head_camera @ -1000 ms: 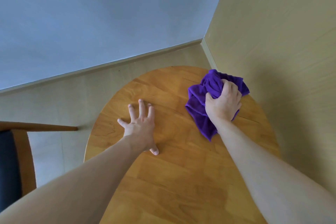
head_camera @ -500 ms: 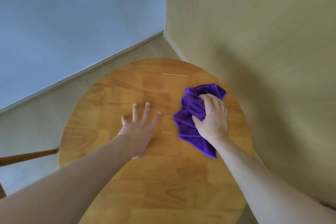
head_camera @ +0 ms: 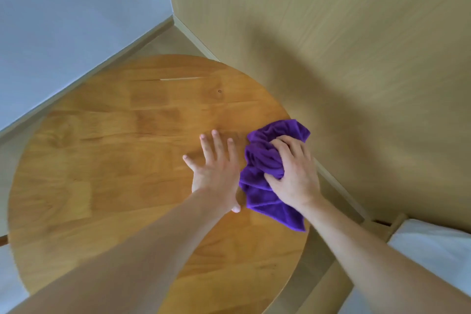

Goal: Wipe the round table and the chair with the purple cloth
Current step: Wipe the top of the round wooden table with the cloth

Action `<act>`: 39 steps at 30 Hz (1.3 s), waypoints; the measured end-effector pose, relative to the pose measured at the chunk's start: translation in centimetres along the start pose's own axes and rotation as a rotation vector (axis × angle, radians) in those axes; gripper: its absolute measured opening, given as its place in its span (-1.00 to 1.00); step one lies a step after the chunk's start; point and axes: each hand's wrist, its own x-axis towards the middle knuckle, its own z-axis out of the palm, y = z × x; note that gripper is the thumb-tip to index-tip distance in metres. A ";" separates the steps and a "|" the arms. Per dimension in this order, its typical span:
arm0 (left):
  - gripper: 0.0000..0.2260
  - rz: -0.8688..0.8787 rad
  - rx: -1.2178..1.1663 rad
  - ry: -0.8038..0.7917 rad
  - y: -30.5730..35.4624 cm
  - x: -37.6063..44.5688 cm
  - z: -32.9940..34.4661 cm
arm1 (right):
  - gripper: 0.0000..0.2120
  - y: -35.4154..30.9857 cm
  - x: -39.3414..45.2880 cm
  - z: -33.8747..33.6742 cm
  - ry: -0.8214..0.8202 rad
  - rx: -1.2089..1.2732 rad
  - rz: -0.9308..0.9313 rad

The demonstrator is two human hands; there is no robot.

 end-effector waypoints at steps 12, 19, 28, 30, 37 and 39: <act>0.39 -0.032 0.065 -0.023 0.6 -0.1 -0.7 | -0.35 -3.6 -0.2 1.2 0.107 0.007 0.332; 0.41 -0.025 0.087 0.018 0.3 -0.3 -0.6 | -0.38 1.5 -4.6 -1.1 -0.148 -0.082 -0.201; 0.19 -0.158 -0.186 0.104 1.0 -2.3 1.2 | -0.45 -3.5 -3.1 0.1 0.024 -0.059 0.421; -0.02 -0.213 -0.303 0.159 1.5 -3.9 3.0 | -0.43 -4.2 -6.9 0.9 0.019 -0.101 0.261; -0.11 -0.159 -0.289 0.200 1.0 -10.9 9.7 | -0.37 0.5 -9.9 -0.2 -0.157 -0.162 -0.426; 0.06 -0.146 -0.202 0.096 0.3 -12.5 10.5 | -0.37 0.4 -8.4 -0.3 -0.098 -0.130 -0.233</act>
